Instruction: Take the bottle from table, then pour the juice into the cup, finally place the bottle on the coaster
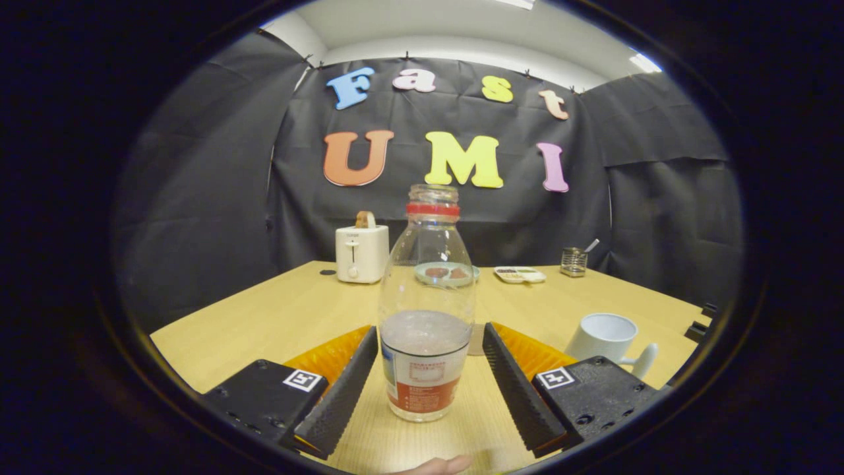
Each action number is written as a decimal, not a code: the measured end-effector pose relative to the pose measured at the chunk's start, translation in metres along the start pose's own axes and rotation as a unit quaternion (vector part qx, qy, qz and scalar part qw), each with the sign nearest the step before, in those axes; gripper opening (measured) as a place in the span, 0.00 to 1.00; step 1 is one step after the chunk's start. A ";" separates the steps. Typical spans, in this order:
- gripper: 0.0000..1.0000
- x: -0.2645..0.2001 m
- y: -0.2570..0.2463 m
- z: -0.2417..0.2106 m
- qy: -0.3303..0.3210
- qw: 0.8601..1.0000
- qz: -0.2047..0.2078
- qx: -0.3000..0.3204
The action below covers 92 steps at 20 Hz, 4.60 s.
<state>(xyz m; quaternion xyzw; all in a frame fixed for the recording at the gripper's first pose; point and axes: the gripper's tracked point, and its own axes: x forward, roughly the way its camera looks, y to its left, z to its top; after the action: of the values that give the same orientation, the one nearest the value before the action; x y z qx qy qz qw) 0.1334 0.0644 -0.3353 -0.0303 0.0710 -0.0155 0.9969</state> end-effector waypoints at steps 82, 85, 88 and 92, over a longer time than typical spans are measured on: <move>0.75 0.016 -0.059 0.089 0.063 0.634 0.092 0.766; 0.75 0.017 -0.064 0.092 0.058 0.617 0.095 0.779; 0.75 0.015 -0.063 0.089 0.059 0.612 0.095 0.783; 0.75 0.014 -0.064 0.088 0.058 0.607 0.096 0.787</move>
<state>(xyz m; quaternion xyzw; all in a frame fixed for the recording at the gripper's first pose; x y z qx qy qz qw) 0.1577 0.0053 -0.2463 0.7738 0.0920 0.0290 0.6261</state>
